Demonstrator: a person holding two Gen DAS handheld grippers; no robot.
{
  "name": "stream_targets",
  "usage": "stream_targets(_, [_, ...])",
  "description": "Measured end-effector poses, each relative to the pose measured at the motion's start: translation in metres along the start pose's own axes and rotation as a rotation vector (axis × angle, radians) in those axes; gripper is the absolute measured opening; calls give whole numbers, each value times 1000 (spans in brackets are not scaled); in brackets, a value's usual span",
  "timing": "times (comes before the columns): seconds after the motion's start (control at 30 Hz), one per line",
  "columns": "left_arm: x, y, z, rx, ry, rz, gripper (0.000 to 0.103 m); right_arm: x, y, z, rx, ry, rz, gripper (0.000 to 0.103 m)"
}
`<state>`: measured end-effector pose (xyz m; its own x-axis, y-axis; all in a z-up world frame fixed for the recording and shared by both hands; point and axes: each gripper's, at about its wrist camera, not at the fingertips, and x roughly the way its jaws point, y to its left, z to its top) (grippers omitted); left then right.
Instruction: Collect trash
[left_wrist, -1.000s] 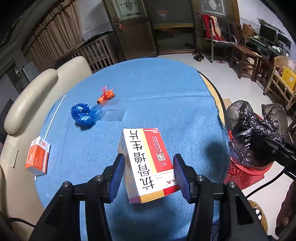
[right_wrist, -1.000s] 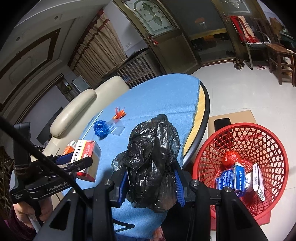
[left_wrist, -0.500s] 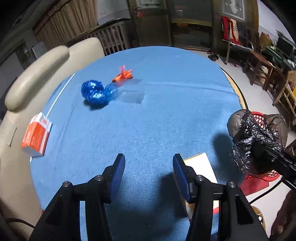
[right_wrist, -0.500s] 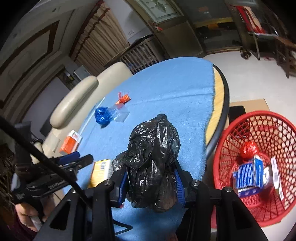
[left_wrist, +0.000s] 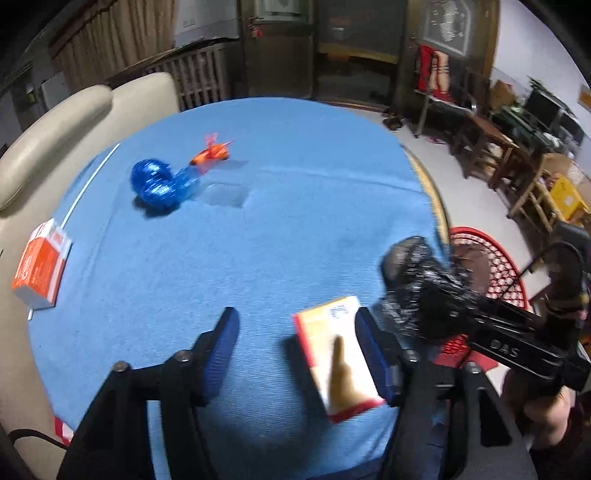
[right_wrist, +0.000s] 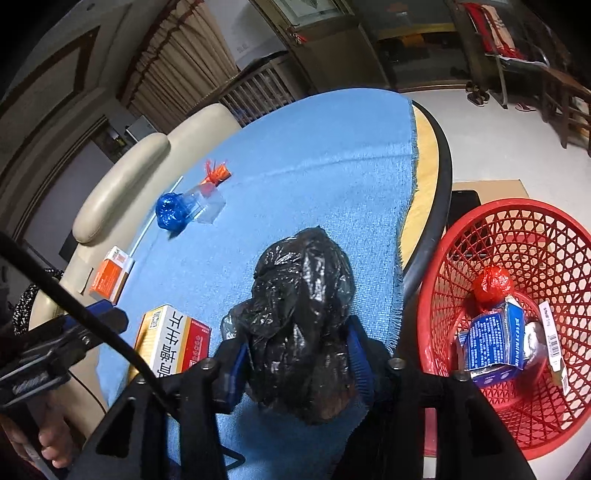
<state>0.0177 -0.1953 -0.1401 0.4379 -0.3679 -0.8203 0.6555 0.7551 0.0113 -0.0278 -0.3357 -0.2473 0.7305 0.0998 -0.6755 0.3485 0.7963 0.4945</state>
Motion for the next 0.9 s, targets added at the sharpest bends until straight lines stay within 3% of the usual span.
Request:
stream_targets(0.3, [12, -23, -9, 58, 57, -56, 68, -13, -19, 0, 92, -17, 47, 63])
stream_targets(0.47, [16, -23, -12, 49, 74, -73, 67, -12, -16, 0, 75, -29, 47, 63])
stream_targets(0.5, [17, -22, -12, 45, 72, -74, 63, -11, -12, 0, 58, -35, 36, 62])
stream_targets(0.53, [18, -21, -12, 44, 71, -72, 59, -10, -10, 0, 45, -37, 31, 61])
stream_targets(0.57, [19, -20, -12, 44, 71, -69, 55, -9, -8, -1, 30, -41, 27, 50])
stream_targets(0.6, [19, -19, -12, 42, 70, -74, 55, -8, -6, -2, 19, -41, 25, 47])
stream_targets(0.9, [15, -13, -10, 26, 45, -69, 55, -20, 2, -3, -29, -78, 28, 42])
